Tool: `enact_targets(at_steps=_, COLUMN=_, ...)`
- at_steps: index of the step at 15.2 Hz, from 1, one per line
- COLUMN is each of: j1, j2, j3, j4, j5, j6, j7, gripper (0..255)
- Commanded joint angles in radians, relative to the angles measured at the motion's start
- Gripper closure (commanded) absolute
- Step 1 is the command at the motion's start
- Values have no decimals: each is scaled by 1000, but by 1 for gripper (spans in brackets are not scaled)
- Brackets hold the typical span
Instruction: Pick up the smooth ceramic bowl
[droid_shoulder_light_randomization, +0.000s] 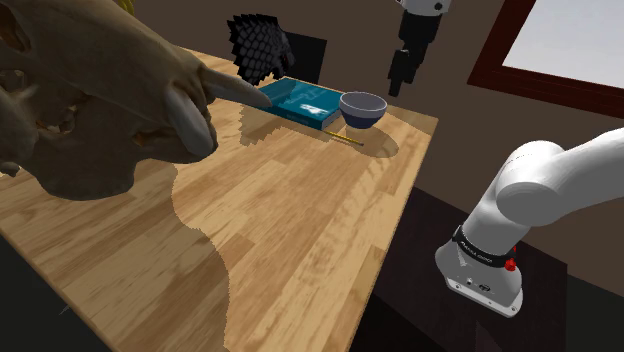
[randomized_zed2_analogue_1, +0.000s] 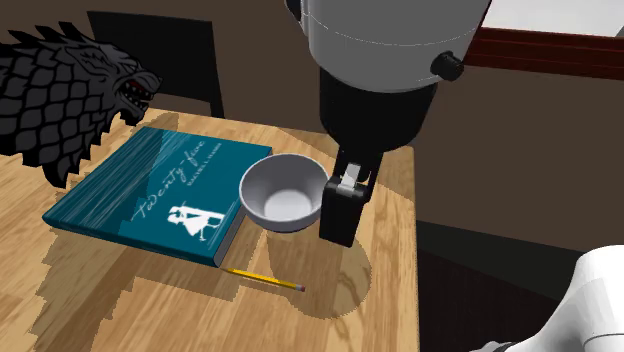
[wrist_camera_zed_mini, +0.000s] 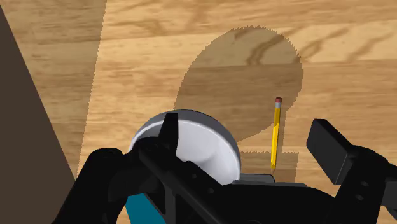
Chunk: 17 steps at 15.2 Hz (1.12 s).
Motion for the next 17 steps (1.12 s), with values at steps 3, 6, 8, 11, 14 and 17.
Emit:
enact_targets(at_steps=3, j1=4, j2=58, j3=-6, j4=8, j5=9, j6=67, j7=-9, gripper=0)
enact_targets(at_steps=6, j1=12, j2=151, j3=-14, j4=30, j5=23, j6=163, j7=-24, gripper=0)
enact_targets(at_steps=8, j1=17, j2=215, j3=-18, j4=51, j5=34, j6=222, j7=-36, gripper=0)
enact_targets(at_steps=11, j1=22, j2=273, j3=-22, j4=62, j5=44, j6=284, j7=-47, gripper=0)
enact_targets(at_steps=14, j1=22, j2=277, j3=-21, j4=24, j5=44, j6=325, j7=-45, gripper=0)
enact_targets(at_steps=17, j1=22, j2=282, j3=-21, j4=-12, j5=44, j6=367, j7=-44, gripper=0)
